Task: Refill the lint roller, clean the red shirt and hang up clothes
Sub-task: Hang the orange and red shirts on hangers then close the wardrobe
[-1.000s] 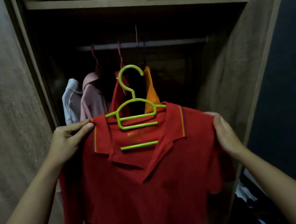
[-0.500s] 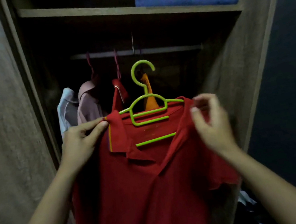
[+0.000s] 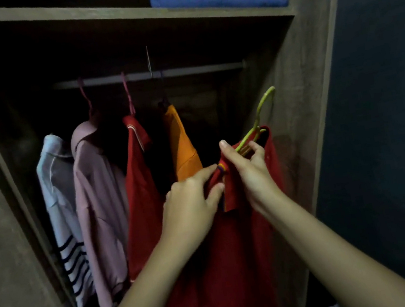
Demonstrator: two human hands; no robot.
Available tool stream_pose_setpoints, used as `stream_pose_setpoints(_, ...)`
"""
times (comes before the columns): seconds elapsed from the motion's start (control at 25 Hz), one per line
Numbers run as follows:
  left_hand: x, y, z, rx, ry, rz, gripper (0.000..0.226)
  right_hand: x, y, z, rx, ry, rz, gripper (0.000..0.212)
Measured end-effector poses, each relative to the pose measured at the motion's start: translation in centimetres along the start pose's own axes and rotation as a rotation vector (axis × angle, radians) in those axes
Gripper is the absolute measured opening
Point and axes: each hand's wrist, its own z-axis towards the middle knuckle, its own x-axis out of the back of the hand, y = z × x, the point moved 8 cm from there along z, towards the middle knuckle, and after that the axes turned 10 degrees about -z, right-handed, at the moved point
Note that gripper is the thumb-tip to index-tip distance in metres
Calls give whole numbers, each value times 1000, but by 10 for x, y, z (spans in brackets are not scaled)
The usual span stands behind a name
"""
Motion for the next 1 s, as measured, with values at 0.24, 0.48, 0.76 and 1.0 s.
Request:
stream_pose_setpoints(0.24, 5, -6, 69, -74, 174, -129, 45, 23, -11, 46, 9, 21, -205, 64)
stream_pose_setpoints(0.48, -8, -67, 165, 260, 128, -275, 87, 15, -19, 101, 76, -135, -268, 38)
stream_pose_setpoints(0.76, -37, -66, 185, 250, 21, -283, 73, -11, -37, 170, 158, -365, -428, 56)
stream_pose_setpoints(1.0, -40, -62, 183, 247, -36, -276, 81, -32, -63, 237, 154, -396, -458, 11)
